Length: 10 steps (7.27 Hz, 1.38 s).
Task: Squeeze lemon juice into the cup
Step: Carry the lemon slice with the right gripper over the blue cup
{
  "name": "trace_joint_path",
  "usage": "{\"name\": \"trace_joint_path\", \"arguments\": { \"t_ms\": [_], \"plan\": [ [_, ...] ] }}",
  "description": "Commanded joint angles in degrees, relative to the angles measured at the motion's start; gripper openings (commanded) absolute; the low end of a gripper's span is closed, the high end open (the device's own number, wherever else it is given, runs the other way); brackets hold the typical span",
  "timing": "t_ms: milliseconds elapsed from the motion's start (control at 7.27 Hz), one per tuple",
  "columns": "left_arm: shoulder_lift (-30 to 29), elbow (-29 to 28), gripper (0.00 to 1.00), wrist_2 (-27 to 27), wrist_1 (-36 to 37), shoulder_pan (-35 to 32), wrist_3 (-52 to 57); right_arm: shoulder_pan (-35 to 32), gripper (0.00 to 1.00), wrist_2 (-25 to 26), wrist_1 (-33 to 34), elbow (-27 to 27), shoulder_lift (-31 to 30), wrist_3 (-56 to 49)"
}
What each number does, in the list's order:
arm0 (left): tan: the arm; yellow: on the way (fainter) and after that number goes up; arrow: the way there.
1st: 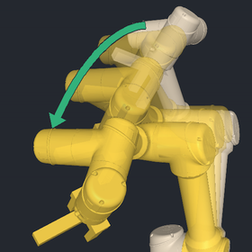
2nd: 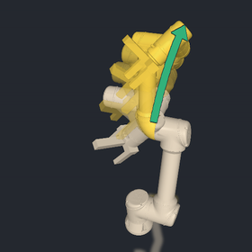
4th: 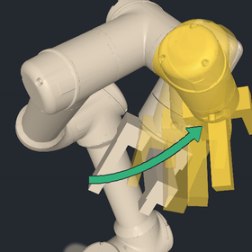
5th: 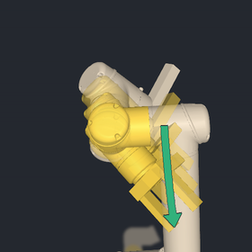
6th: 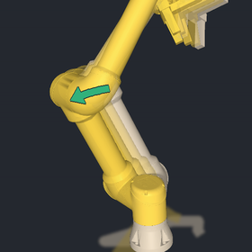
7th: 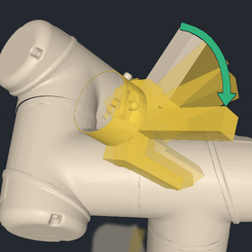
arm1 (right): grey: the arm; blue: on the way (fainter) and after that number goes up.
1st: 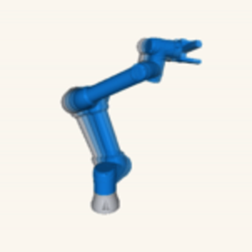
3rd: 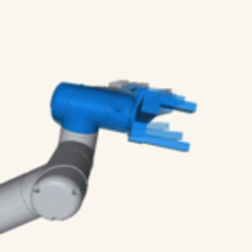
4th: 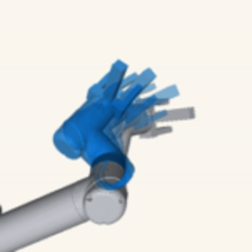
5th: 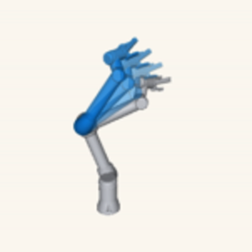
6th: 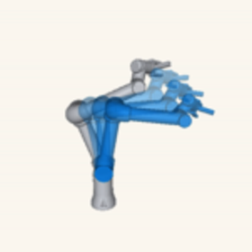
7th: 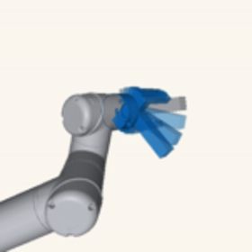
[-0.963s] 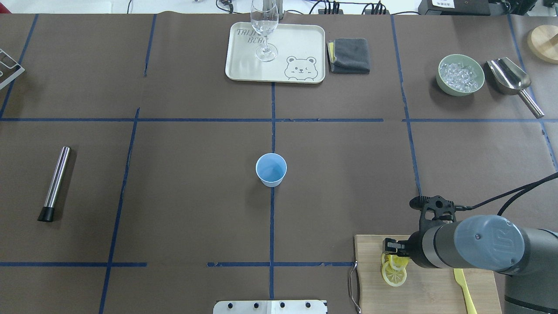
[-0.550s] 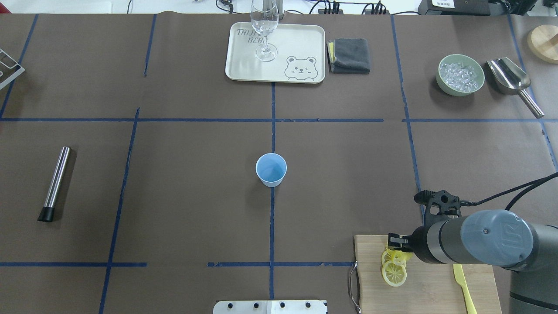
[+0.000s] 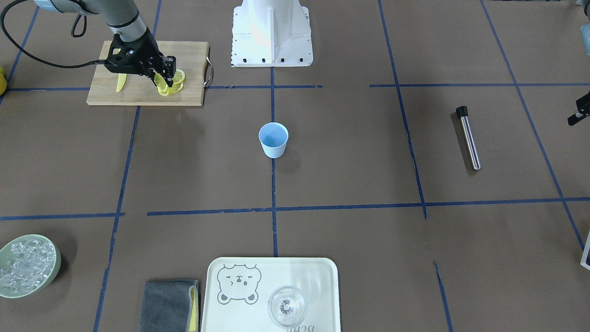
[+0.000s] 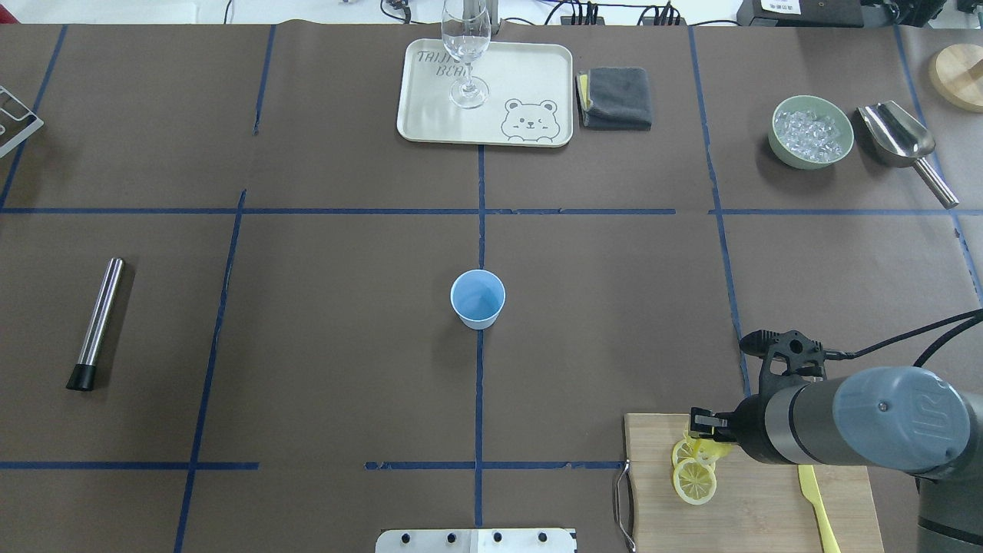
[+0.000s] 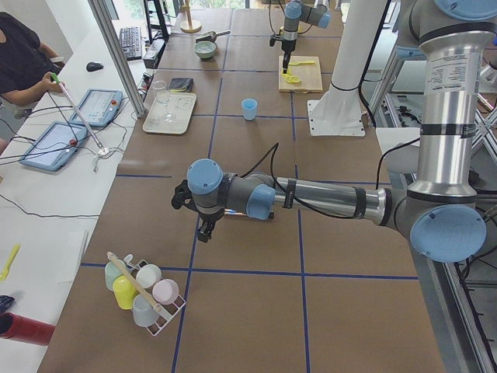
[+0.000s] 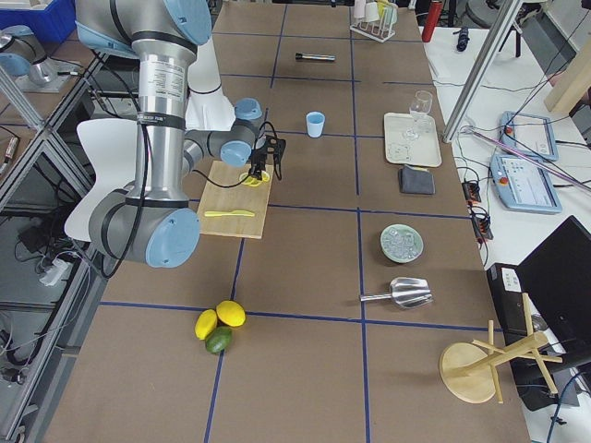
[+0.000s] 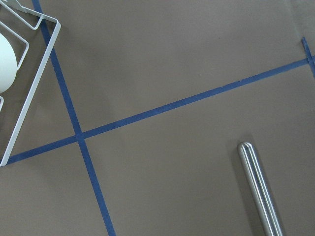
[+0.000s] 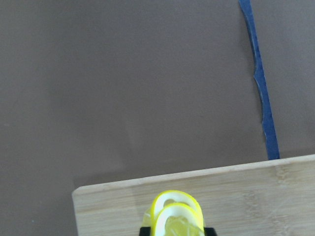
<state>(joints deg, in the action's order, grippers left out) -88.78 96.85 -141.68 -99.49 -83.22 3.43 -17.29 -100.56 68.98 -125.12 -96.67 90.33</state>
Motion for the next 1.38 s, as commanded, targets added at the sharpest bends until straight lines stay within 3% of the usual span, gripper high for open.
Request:
{"name": "trace_joint_path", "arguments": {
  "t_ms": [0, 413, 688, 1238],
  "plan": [
    [0.8, 0.7, 1.0, 0.0, 0.0, -0.01, 0.0, -1.95, 0.46, -0.25, 0.01, -0.82, 0.86, 0.02],
    [1.24, 1.14, 1.0, 0.0, 0.0, -0.01, 0.0, -7.38, 0.46, -4.18, 0.36, 2.59, 9.2, -0.07],
    [1.33, 1.23, 1.0, 0.0, 0.0, -0.01, 0.0, -12.05, 0.46, -5.96, 11.83, 4.79, 21.55, -0.24],
    [1.85, 1.58, 1.0, -0.09, 0.0, -0.01, 0.0, -14.97, 0.47, -7.28, 15.84, 19.44, 41.35, 3.42]
  ]
}}
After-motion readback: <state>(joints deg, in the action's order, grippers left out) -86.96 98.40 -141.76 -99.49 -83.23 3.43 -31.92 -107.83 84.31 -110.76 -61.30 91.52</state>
